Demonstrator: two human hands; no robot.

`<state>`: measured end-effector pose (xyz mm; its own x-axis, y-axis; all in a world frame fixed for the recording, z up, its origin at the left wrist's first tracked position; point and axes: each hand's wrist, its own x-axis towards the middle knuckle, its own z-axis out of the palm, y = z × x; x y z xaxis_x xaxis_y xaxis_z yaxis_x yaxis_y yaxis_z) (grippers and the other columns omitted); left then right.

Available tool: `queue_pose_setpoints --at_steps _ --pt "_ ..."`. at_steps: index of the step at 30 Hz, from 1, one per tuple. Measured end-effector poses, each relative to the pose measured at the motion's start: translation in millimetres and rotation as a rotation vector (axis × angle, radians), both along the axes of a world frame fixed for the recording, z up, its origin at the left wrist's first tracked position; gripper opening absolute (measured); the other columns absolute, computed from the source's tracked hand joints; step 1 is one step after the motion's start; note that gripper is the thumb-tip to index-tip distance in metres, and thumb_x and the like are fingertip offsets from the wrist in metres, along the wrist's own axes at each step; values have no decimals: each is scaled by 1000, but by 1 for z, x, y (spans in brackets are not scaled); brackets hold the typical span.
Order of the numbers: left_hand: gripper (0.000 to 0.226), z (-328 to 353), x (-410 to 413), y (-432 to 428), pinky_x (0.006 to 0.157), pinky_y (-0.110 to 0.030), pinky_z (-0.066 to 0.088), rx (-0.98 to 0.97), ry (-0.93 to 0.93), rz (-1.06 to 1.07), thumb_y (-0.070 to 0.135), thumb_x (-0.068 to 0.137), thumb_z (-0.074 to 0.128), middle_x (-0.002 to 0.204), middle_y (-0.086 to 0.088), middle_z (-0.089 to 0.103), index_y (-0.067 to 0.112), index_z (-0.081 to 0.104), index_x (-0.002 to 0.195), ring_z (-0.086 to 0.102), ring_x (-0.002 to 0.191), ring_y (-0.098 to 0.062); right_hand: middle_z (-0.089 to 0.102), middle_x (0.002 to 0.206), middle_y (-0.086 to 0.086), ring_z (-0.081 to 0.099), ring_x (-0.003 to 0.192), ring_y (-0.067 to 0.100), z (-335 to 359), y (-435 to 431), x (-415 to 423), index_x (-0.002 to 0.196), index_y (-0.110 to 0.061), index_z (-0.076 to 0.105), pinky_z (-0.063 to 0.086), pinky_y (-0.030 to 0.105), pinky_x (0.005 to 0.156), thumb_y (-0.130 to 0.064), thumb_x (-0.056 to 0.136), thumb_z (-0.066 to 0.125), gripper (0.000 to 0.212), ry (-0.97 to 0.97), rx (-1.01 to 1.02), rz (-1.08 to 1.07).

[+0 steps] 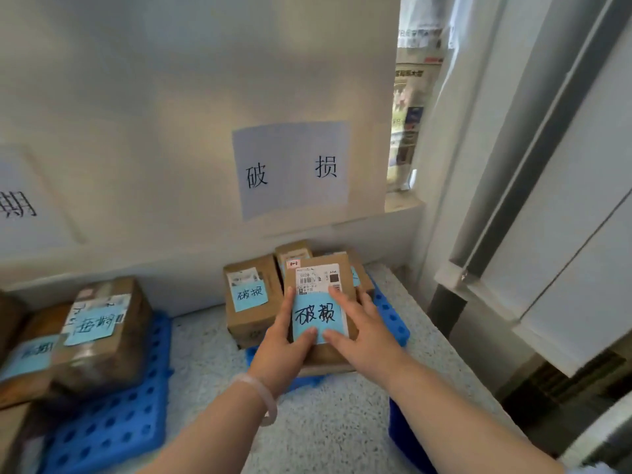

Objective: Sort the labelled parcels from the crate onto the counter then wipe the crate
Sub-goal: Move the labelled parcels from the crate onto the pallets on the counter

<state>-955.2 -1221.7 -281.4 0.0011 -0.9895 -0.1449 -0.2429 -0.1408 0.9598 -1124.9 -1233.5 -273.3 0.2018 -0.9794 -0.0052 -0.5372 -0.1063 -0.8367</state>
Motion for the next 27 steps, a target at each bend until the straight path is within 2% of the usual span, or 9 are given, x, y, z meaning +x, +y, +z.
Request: queue_pose_setpoints --at_steps 4,7,9,12,18,21,24,25,27 --pt "77 2 46 -20 80 -38 59 60 -37 77 25 98 56 125 10 55 62 8 144 64 101 -16 0 160 -12 15 147 14 9 -33 47 144 -54 29 31 35 118 -34 92 67 67 11 26 122" --pt "78 1 77 -39 87 -45 56 116 -50 130 23 96 58 125 9 55 59 8 145 62 99 -15 -2 161 -11 10 149 15 13 -63 77 150 -46 24 20 29 118 -39 91 66 73 125 77 229" --pt "81 -1 94 -51 86 -41 55 132 -89 150 24 95 60 125 10 52 56 5 147 56 94 -6 -8 162 -10 4 150 16 14 -82 94 154 -43 15 16 30 118 -44 88 68 85 206 130 304" --pt "84 -8 109 -70 69 -26 51 161 -119 153 26 96 59 117 14 47 51 0 150 50 87 2 -13 163 -6 2 151 19 11 -106 109 154 -44 9 13 34 120 -49 83 72 95 267 173 346" --pt "85 -26 110 -96 66 -13 47 148 -159 110 28 95 60 124 11 53 42 1 154 53 91 4 -23 161 -6 -5 151 22 -9 -134 113 152 -49 -8 16 42 121 -62 78 69 108 397 259 376" --pt "86 -36 114 -109 86 -31 55 111 -160 146 39 88 65 127 5 55 51 7 150 60 101 -7 -25 160 -10 -7 151 21 -14 -148 117 150 -51 -11 14 45 121 -67 72 72 115 433 255 371" --pt "87 -38 120 -121 89 -41 56 115 -180 158 67 64 59 129 2 51 75 7 133 60 105 -15 -27 159 -13 -7 151 22 -16 -158 122 149 -52 -12 12 48 121 -72 70 69 115 478 214 351" --pt "86 -37 121 -126 89 -41 56 111 -191 157 70 62 57 129 1 50 78 6 130 60 106 -16 -28 159 -14 -8 151 21 -15 -160 123 149 -52 -12 12 49 120 -74 70 67 114 486 201 343" --pt "87 -31 122 -132 94 -42 52 104 -248 134 64 73 60 131 1 45 68 5 140 54 112 -18 -30 157 -16 -11 150 19 -14 -164 124 151 -50 -10 11 48 120 -75 72 64 112 511 160 338"
